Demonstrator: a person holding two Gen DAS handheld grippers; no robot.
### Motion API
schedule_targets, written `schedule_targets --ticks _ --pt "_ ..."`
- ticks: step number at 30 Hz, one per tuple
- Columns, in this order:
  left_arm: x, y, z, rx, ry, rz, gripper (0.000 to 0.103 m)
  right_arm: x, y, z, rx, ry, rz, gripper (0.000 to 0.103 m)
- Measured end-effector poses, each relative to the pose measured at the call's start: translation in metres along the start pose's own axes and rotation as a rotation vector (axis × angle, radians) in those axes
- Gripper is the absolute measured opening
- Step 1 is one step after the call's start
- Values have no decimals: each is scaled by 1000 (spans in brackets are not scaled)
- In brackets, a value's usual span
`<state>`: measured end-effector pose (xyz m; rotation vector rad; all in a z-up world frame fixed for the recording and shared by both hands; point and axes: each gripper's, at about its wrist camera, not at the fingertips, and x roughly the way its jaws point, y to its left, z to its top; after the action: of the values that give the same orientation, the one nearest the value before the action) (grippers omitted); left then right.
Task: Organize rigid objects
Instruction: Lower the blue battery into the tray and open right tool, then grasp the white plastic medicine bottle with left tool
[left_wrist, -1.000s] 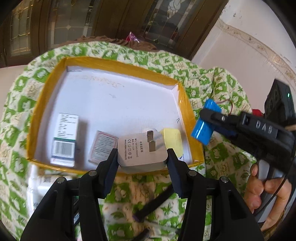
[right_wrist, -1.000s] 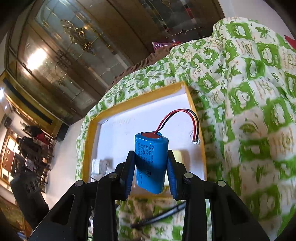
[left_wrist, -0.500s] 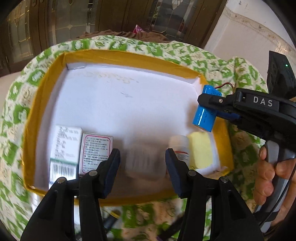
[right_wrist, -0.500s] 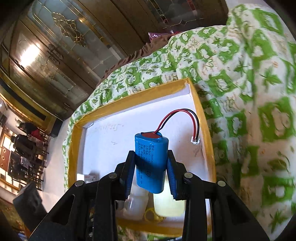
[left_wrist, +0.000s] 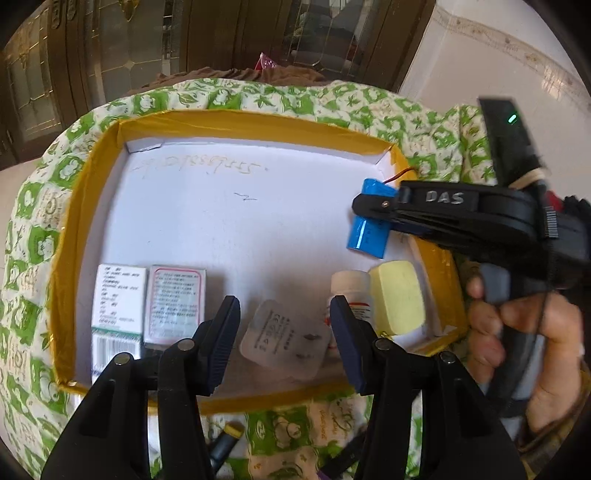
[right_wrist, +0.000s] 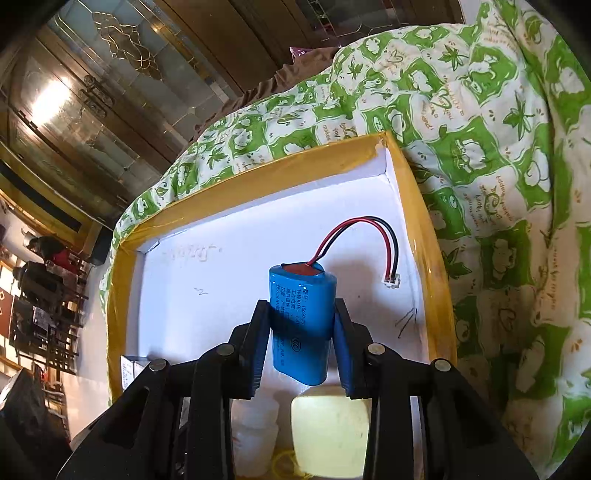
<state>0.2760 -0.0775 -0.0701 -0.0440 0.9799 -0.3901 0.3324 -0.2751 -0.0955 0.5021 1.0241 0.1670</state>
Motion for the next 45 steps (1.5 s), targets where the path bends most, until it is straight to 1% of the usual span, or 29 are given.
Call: schedule_targets --ticks 3,4,5,6,7,9,10,11,13,15,18,20,23,25,27,28,30,32,34,36,39,41,42,43,45 --pt "-20 7 -3 -31 -24 -24 49 -1 -6 1 27 -16 24 31" --pt "-28 11 -5 -46 -30 -34 50 -3 -6 1 29 -26 29 34" --pt "-37 16 -8 -58 -37 -38 50 -7 -6 0 28 -41 35 35" --pt "-45 19 -11 -67 -44 -38 51 -12 -5 -1 22 -56 39 38" --pt "-55 26 -16 -77 -54 -35 55 -18 -3 -3 13 -72 39 44" --pt "-73 39 -27 -101 -71 -21 61 -35 2 -10 -6 -109 49 48" --pt "-84 47 -37 -120 -82 -11 61 -41 4 -14 -12 -117 57 48" --pt "-91 54 -44 -137 -88 -1 61 -50 6 -20 -16 -124 69 49" --pt "-106 69 -64 -187 -99 17 61 -63 10 -33 -18 -128 90 54" --pt "-116 82 -86 -245 -106 14 61 -74 14 -47 -26 -125 114 55" --pt "-120 89 -108 -292 -96 19 61 -87 18 -68 -39 -114 135 56" --pt "-118 85 -120 -301 -91 17 61 -93 18 -85 -48 -96 149 57" --pt "-111 74 -133 -281 -66 29 61 -102 15 -111 -55 -64 153 59" --pt "-108 69 -137 -265 -49 44 61 -103 10 -127 -45 -30 159 64" --pt "-106 66 -136 -249 -44 46 61 -101 7 -139 -34 -1 158 73" --pt "-105 65 -137 -244 -41 49 63 -99 6 -145 -32 16 153 76" --pt "-103 66 -138 -251 -30 58 68 -93 5 -155 -35 52 139 77" --pt "-101 67 -139 -262 -25 61 68 -89 6 -160 -38 77 132 78" --pt "-100 66 -138 -255 -20 59 68 -87 7 -163 -37 82 132 83" --pt "-97 60 -137 -226 -12 54 68 -86 8 -162 -40 79 126 84" --pt "-90 44 -132 -147 -3 48 68 -84 9 -164 -39 78 118 84" --pt "-83 33 -129 -91 -1 64 68 -82 8 -166 -34 82 112 84" --pt "-78 26 -128 -61 7 81 66 -82 7 -167 -32 84 111 84" --pt "-74 24 -127 -47 15 92 60 -80 8 -167 -31 87 111 84" --pt "-61 19 -126 -18 57 130 52 -79 9 -169 -31 90 109 84"
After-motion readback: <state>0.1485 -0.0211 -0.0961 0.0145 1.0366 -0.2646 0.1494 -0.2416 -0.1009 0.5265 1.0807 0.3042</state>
